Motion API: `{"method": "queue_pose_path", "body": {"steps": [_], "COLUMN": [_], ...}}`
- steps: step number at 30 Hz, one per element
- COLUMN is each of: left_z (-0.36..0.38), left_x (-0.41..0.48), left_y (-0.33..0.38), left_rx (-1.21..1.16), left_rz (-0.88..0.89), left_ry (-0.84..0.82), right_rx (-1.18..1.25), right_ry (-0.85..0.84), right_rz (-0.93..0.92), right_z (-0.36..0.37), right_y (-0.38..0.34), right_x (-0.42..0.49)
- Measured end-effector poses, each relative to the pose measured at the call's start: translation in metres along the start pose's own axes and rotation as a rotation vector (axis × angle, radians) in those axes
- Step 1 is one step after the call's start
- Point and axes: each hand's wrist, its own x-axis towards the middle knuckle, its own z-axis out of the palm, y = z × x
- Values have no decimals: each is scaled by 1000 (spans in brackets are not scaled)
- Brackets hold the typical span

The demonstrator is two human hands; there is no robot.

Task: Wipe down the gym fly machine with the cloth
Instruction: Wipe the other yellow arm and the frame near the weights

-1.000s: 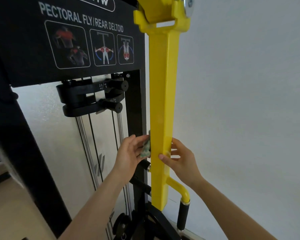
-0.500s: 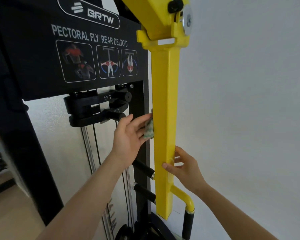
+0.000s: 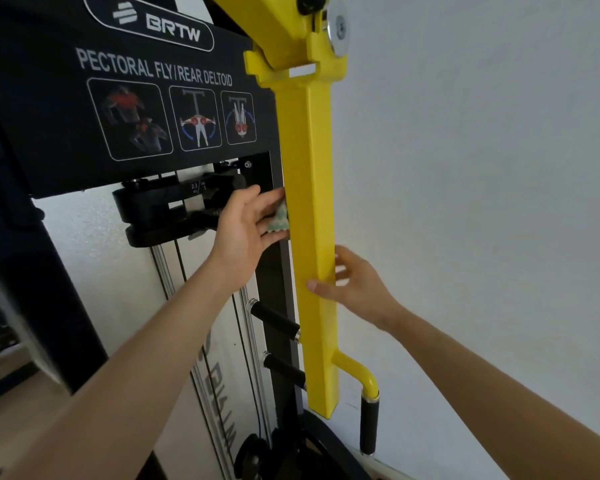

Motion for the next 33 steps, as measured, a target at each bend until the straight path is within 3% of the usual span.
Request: {"method": "queue_pose_path", "body": {"steps": [4,7,15,18,24,33], "left_z": [-4,-3,11,16,6,25], "left_x": [-6,-3,19,18,13,39], "left_y": [-5,4,36,26,12,63], "left_rx": [47,-10,-298,-203,-40,-198], "left_rz": [-79,-38,162,194,53,266], "left_ry": [6,33,54,94,102,145], "right_rx": [59,87,137,149,157,171], "right_ry": [203,284,274,261,245,223], "right_rz": [-168,-208,-190,-195,-198,-185], "right_z": [-7,-1,10,10,5,-2], "right_y": [-53,-62,-60,-60,-59,-58], "right_x": [24,27,28,28,30,27]}}
